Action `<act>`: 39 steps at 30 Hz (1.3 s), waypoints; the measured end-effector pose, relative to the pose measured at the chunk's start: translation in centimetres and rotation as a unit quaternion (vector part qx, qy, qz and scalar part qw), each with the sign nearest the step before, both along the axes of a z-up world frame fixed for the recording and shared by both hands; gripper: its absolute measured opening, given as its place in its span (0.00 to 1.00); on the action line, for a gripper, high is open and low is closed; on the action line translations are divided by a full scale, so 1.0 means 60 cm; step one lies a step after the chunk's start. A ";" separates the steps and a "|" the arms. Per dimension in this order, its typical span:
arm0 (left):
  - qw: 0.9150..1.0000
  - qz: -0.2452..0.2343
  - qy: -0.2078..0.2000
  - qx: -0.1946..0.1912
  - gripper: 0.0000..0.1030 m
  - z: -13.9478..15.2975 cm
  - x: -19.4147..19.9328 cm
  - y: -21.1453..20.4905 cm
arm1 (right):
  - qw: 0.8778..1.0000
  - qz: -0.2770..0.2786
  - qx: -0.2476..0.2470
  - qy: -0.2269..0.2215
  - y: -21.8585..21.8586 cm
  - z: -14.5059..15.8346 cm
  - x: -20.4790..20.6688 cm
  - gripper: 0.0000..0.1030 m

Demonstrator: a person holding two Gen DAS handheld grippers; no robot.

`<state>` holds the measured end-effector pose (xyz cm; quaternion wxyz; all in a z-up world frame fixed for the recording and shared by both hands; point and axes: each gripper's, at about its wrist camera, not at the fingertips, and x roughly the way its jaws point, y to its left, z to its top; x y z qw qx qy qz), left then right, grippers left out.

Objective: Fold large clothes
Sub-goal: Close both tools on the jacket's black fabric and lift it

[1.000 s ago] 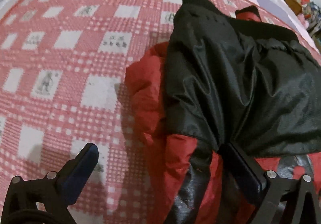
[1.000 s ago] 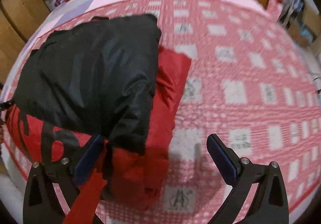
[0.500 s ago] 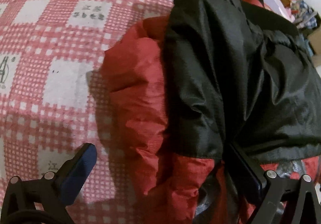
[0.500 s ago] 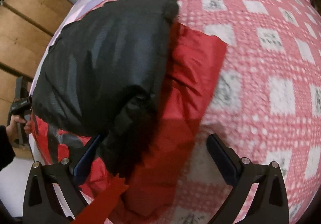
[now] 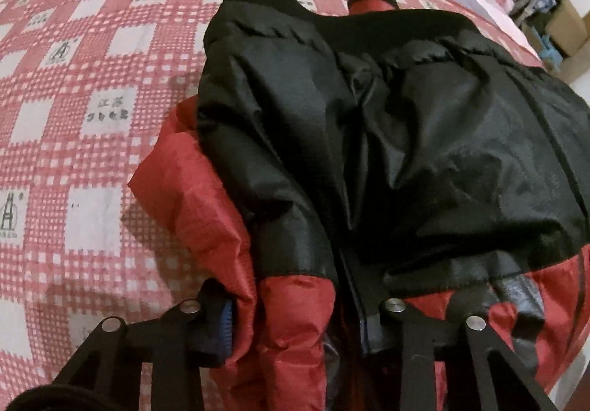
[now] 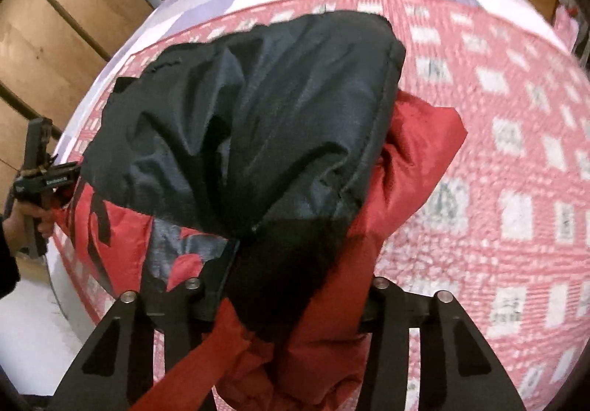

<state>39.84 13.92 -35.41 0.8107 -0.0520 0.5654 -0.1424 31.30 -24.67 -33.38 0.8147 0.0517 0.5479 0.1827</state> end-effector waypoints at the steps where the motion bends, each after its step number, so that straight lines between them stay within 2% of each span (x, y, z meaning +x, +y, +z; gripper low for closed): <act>1: 1.000 -0.004 -0.002 0.008 0.39 0.003 -0.004 0.010 | 1.000 0.004 -0.011 -0.006 0.007 0.004 -0.004 0.48; 4: 0.999 -0.007 -0.004 0.036 0.40 0.005 0.001 -0.014 | 1.000 0.003 -0.029 -0.009 0.009 -0.001 -0.012 0.48; 7: 0.998 -0.001 -0.005 0.058 0.47 0.002 -0.001 -0.017 | 0.999 -0.001 -0.049 -0.016 0.017 -0.011 -0.010 0.48; 9: 0.997 0.006 0.001 0.081 0.61 -0.003 0.008 -0.014 | 0.998 -0.002 -0.056 -0.017 0.009 -0.008 -0.007 0.48; 11: 0.994 0.019 0.000 0.106 0.87 -0.005 0.013 -0.014 | 0.999 -0.006 -0.053 -0.002 0.000 -0.017 0.000 0.49; 12: 0.993 0.028 -0.001 0.116 0.91 -0.010 0.017 -0.011 | 0.999 -0.012 -0.047 0.007 -0.003 -0.022 0.004 0.52; 15: 0.995 0.052 0.028 0.078 0.99 -0.025 0.031 0.014 | 0.998 -0.029 -0.040 0.034 -0.008 -0.037 0.016 0.68; 17: 0.996 0.056 0.034 0.059 1.00 -0.033 0.034 0.024 | 0.997 -0.040 -0.040 0.043 -0.011 -0.048 0.023 0.87; 18: 0.996 0.061 0.044 0.038 1.00 -0.040 0.038 0.031 | 0.996 -0.054 -0.047 0.046 -0.015 -0.055 0.027 1.00; 19: 0.997 0.062 0.050 0.022 1.00 -0.046 0.042 0.036 | 0.996 -0.065 -0.038 0.054 -0.022 -0.066 0.032 1.00; 20: 0.997 0.061 0.052 0.013 1.00 -0.049 0.044 0.039 | 0.995 -0.072 -0.003 0.072 -0.029 -0.081 0.038 1.00; 22: 0.997 0.055 0.051 0.018 1.00 -0.047 0.047 0.035 | 0.994 -0.077 0.027 0.077 -0.040 -0.093 0.042 1.00; 23: 0.997 0.042 0.046 0.033 0.97 -0.041 0.050 0.026 | 0.994 -0.069 0.025 0.076 -0.038 -0.093 0.044 1.00; 24: 0.998 0.018 0.029 0.043 0.89 -0.029 0.049 0.012 | 0.995 -0.063 0.028 0.076 -0.036 -0.092 0.045 0.87; 25: 0.999 0.003 0.019 0.041 0.65 -0.020 0.048 -0.001 | 0.996 -0.049 0.045 0.067 -0.031 -0.085 0.043 0.73; 26: 0.998 -0.020 -0.001 0.060 0.48 0.000 0.039 -0.026 | 0.997 -0.041 0.029 0.049 -0.021 -0.073 0.038 0.68; 28: 0.995 -0.035 -0.023 0.094 0.35 0.021 0.027 -0.050 | 0.999 -0.032 0.006 0.027 -0.005 -0.055 0.031 0.55; 29: 0.995 -0.029 -0.026 0.093 0.30 0.030 0.025 -0.048 | 0.999 -0.037 0.005 0.020 -0.006 -0.048 0.027 0.52; 31: 0.997 -0.010 -0.028 0.077 0.26 0.049 0.030 -0.035 | 0.999 -0.048 0.009 0.003 -0.011 -0.029 0.019 0.46; 34: 0.997 0.003 -0.044 0.065 0.23 0.086 0.028 -0.020 | 0.999 -0.042 0.004 -0.031 -0.004 0.010 0.003 0.43; 36: 0.997 0.013 -0.060 0.049 0.22 0.126 0.021 -0.002 | 0.998 -0.030 -0.003 -0.057 0.006 0.040 -0.010 0.42; 39: 0.995 0.020 -0.080 0.048 0.21 0.180 0.011 0.001 | 0.996 -0.013 -0.006 -0.090 0.023 0.082 -0.022 0.41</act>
